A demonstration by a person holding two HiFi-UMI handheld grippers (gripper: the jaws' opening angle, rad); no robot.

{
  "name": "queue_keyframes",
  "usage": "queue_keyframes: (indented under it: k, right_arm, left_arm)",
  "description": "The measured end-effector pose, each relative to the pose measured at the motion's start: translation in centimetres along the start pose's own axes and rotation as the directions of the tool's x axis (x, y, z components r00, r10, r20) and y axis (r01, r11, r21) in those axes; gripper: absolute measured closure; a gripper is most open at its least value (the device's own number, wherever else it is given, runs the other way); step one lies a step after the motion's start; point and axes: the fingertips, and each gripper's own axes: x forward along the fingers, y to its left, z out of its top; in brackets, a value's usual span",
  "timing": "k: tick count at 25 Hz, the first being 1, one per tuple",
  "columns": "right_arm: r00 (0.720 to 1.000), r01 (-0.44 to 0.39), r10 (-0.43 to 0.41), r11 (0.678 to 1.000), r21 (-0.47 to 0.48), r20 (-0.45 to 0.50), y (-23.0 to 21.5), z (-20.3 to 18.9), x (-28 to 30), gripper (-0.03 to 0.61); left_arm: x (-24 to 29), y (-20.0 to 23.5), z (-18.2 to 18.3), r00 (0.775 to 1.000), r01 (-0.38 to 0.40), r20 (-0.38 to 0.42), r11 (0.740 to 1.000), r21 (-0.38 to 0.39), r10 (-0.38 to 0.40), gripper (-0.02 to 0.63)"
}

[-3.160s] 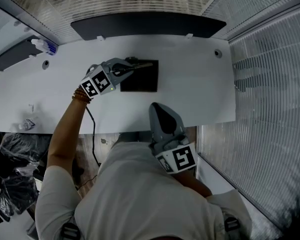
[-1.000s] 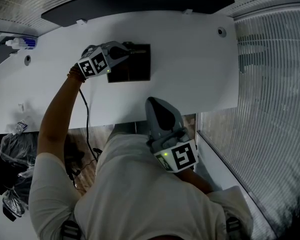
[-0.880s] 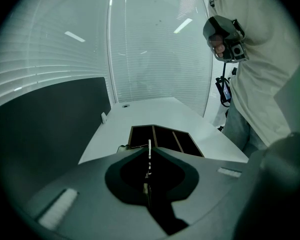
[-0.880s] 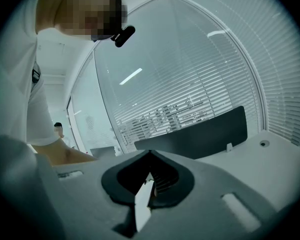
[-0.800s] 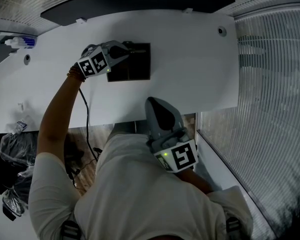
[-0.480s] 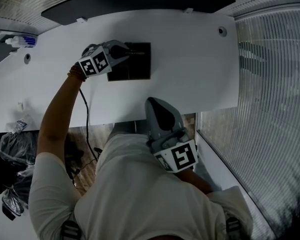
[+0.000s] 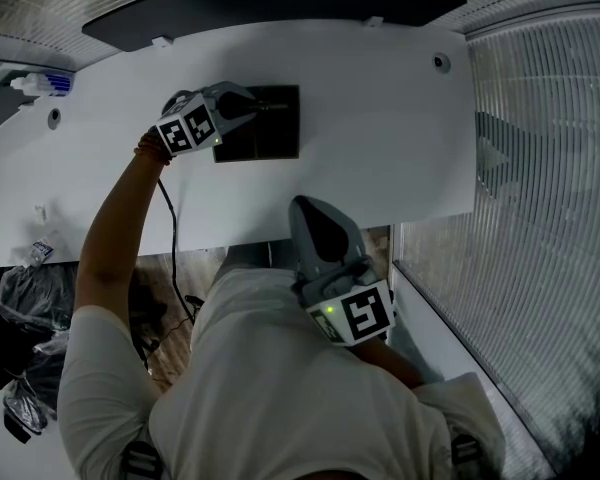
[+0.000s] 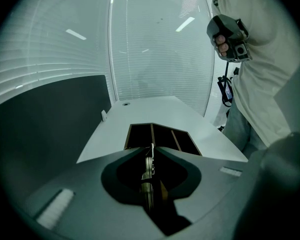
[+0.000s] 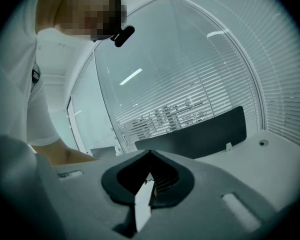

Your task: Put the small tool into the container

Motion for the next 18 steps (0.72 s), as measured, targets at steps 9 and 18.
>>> queue_keyframes:
  k: [9, 18]
  right_arm:
    - [1.000, -0.010, 0.010, 1.000, -0.009, 0.011, 0.6, 0.4, -0.2, 0.580]
    - [0.998, -0.048, 0.049, 0.998, -0.030, 0.029, 2.1, 1.3, -0.3, 0.580]
  left_arm:
    - [-1.0, 0.1, 0.8, 0.999, -0.028, 0.031, 1.000, -0.006, 0.028, 0.558]
    - [-6.1, 0.6, 3.9, 0.961, -0.205, 0.169, 0.975, -0.088, 0.218, 0.611]
